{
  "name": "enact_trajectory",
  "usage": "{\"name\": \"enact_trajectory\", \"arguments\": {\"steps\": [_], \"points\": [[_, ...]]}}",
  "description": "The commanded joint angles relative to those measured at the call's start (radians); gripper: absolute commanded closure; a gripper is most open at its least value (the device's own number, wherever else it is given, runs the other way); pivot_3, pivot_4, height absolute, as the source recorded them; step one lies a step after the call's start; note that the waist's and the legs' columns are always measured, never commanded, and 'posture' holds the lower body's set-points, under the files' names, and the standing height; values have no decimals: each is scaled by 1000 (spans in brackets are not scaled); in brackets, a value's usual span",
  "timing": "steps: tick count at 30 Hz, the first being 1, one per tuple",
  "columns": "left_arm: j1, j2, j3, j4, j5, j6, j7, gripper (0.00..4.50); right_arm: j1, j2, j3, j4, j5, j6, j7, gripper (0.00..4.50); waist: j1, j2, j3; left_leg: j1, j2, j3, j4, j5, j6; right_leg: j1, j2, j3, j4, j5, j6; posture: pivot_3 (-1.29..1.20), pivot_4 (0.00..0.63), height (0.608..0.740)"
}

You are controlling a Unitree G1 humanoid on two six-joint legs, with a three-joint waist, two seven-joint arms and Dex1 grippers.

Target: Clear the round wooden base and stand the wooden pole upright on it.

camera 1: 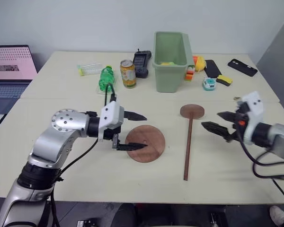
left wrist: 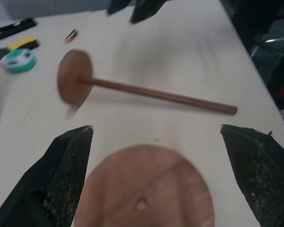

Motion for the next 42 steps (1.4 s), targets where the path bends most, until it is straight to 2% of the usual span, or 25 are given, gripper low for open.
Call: {"name": "enact_trajectory", "arguments": {"steps": [1,6,12,20,23,27,37,40,42], "points": [[-31,-21,-31,25,34,-64,-36,0,-67,79,21,46,51,130,-222,23,1,0,0,-1,0,0,0,0,0,-1,0,0,0,0,0,0,150,740],[-34,-41,-51,60,67,-124,-60,0,-162,172,39,248,121,130,-475,23,-1,0,0,-11,-1,2,3,0,0,-13,-2,0,4,0,0,0,150,740],[-8,-46,-42,71,89,-165,-62,0,-281,271,38,478,252,130,-714,23,-4,0,0,-10,0,2,3,0,0,-13,-2,0,7,0,0,0,150,740],[28,-40,-34,63,111,-194,-52,0,-385,262,93,685,360,130,-842,23,-12,1,0,-11,0,2,3,0,0,-14,-2,-1,6,0,0,0,150,740],[48,-38,-29,49,112,-197,-41,0,-413,247,125,732,372,130,-846,503,-13,1,0,-11,0,2,2,0,0,-14,-2,0,6,0,0,0,150,740],[64,-33,-25,39,112,-198,-30,0,-436,236,148,767,405,130,-856,1573,-17,1,0,-11,0,2,2,0,0,-14,-2,0,6,0,0,0,150,740],[70,-33,-26,36,119,-204,-29,0,-444,238,138,792,461,130,-909,3735,-18,1,0,-11,0,2,2,0,0,-14,-2,0,6,0,0,0,150,740],[65,-29,-23,43,119,-205,-33,0,-449,254,113,795,465,130,-933,4273,-19,1,0,-11,0,2,2,0,0,-14,-2,0,6,0,0,0,150,740],[61,-23,-18,51,122,-209,-35,0,-456,272,85,795,470,130,-951,4265,-19,1,0,-11,0,2,2,0,0,-14,-2,0,6,0,0,0,150,740]]}}
